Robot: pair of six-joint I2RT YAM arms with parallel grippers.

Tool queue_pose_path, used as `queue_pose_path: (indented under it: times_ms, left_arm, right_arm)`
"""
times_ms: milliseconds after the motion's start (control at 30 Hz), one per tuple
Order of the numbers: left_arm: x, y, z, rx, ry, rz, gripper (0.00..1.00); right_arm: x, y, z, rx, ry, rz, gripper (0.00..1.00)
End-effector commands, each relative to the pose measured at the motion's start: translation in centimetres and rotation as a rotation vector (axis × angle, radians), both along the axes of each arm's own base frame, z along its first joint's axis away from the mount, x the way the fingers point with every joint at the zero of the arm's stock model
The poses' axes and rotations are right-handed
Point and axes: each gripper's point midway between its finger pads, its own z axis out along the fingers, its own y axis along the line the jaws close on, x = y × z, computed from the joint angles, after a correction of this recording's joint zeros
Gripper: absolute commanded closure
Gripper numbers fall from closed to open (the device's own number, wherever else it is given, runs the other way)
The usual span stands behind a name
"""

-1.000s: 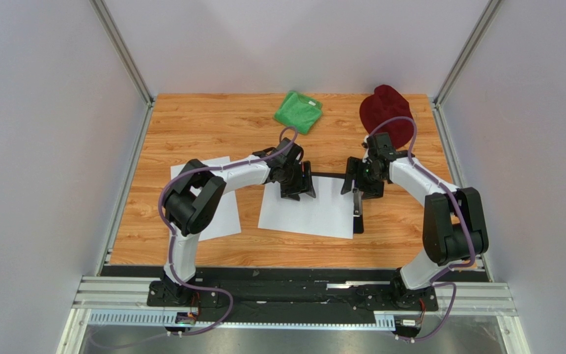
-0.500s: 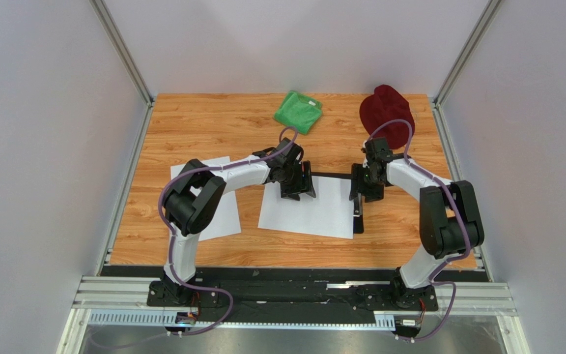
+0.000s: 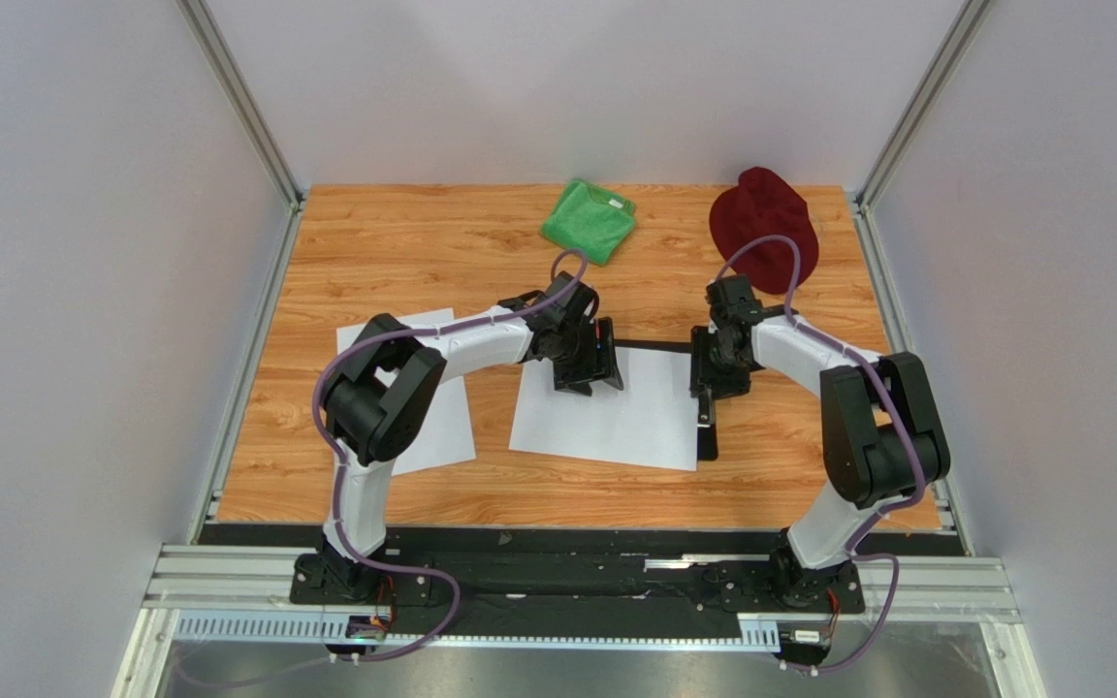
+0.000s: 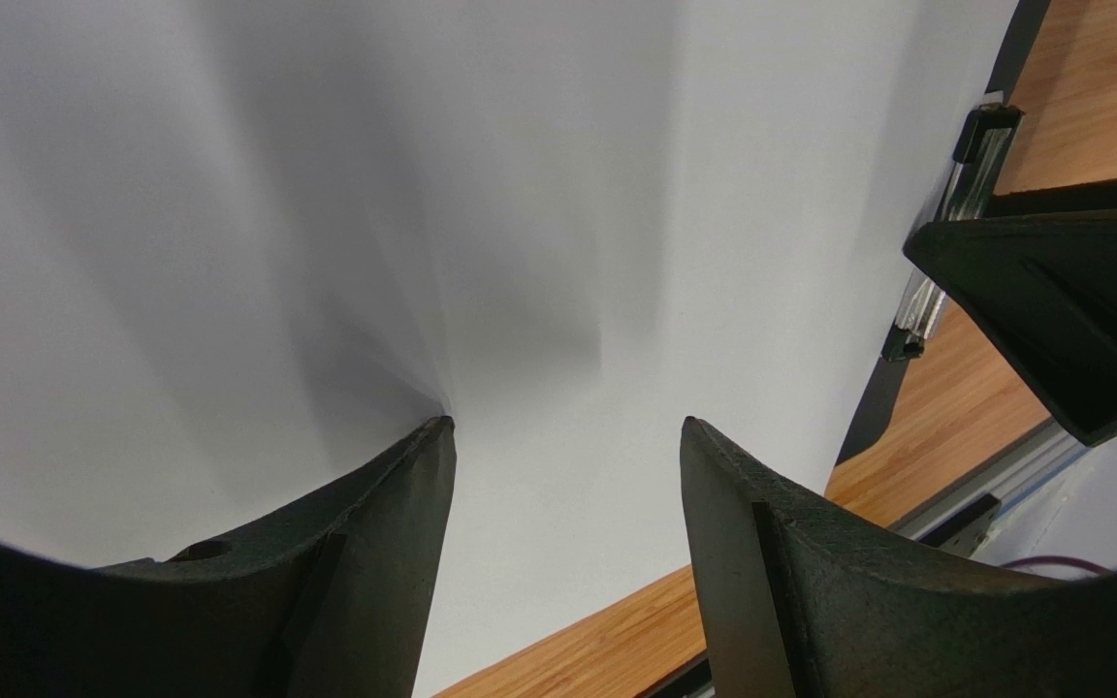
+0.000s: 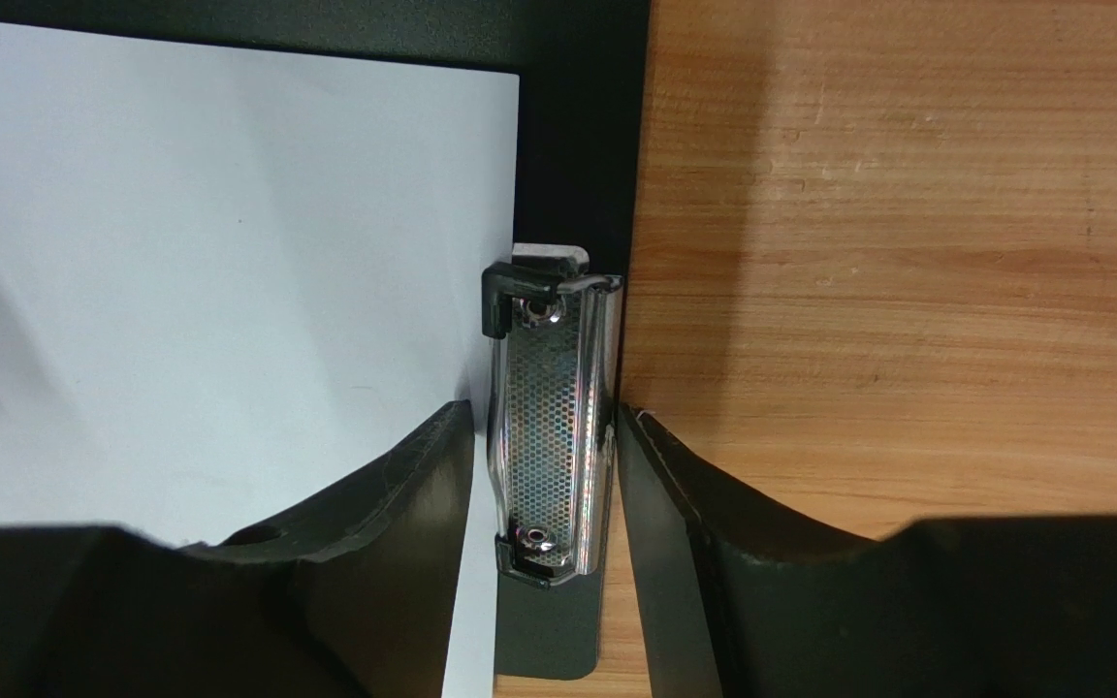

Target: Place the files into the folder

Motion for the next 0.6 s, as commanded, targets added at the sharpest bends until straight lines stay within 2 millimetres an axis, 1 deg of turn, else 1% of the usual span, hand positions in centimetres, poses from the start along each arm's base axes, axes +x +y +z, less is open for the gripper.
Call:
queue_pose_path:
  times_ms: [0, 33, 100, 133, 167, 200, 233, 267, 333, 367, 433, 467, 533, 567]
  left_arm:
    - [-1.2, 1.4, -2.6, 0.081, 0.039, 0.006, 0.32]
    - [-1.2, 1.4, -2.5, 0.079, 0.038, 0.004, 0.32]
    - [-1.2, 1.4, -2.4, 0.08, 0.04, 0.004, 0.32]
    - [-1.2, 1.4, -2.3, 0.081, 0.036, 0.002, 0.32]
    - [-1.2, 1.4, -2.3, 0.081, 0.037, 0.0, 0.32]
    - [-1.1, 1.5, -2.1, 0.083, 0.037, -0.001, 0.32]
    - [-1.1, 1.5, -2.0, 0.086, 0.033, -0.004, 0.32]
    - [-1.0, 1.6, -2.0, 0.088, 0.031, -0.001, 0.32]
    - [-0.9, 1.8, -1.9, 0.092, 0.028, 0.002, 0.32]
    - [-0.8, 1.9, -1.8, 0.096, 0.029, 0.005, 0.31]
    - [-0.7, 2.2, -2.0, 0.1, 0.035, 0.01, 0.32]
    - [-0.7, 2.3, -2.0, 0.1, 0.038, 0.011, 0.32]
    - [-0.6, 2.5, -2.3, 0.104, 0.046, 0.019, 0.31]
    - [-0.6, 2.5, -2.3, 0.102, 0.05, 0.022, 0.31]
  right_arm:
    - [-0.2, -0.5, -2.1, -0.102, 0.034, -0.023, 0.56]
    - [-0.2, -0.4, -2.2, -0.098, 0.039, -0.023, 0.63]
    - [-0.2, -0.4, -2.6, -0.106, 0.051, -0.023, 0.69]
    - [-0.2, -0.4, -2.7, -0.107, 0.052, -0.021, 0.79]
    - [0.0, -0.5, -2.5, -0.113, 0.044, -0.023, 0.85]
    - [0.3, -0.5, -2.3, -0.114, 0.027, -0.016, 0.89]
    - [0.4, -0.6, -2.1, -0.119, 0.016, -0.018, 0.97]
    - [0.9, -0.4, -1.2, -0.109, -0.022, -0.014, 1.0]
    - [1.5, -0.4, 0.0, -0.104, -0.067, -0.013, 1.0]
    - [1.8, 0.1, 1.3, -0.075, -0.106, -0.003, 1.0]
    - [2.3, 0.4, 2.7, -0.042, -0.154, -0.016, 1.0]
    - [2.4, 1.4, 3.6, 0.016, -0.169, 0.006, 1.0]
    - [2.6, 2.4, 4.3, 0.102, -0.175, 0.006, 1.0]
    - [2.4, 3.1, 4.3, 0.156, -0.158, 0.021, 1.0]
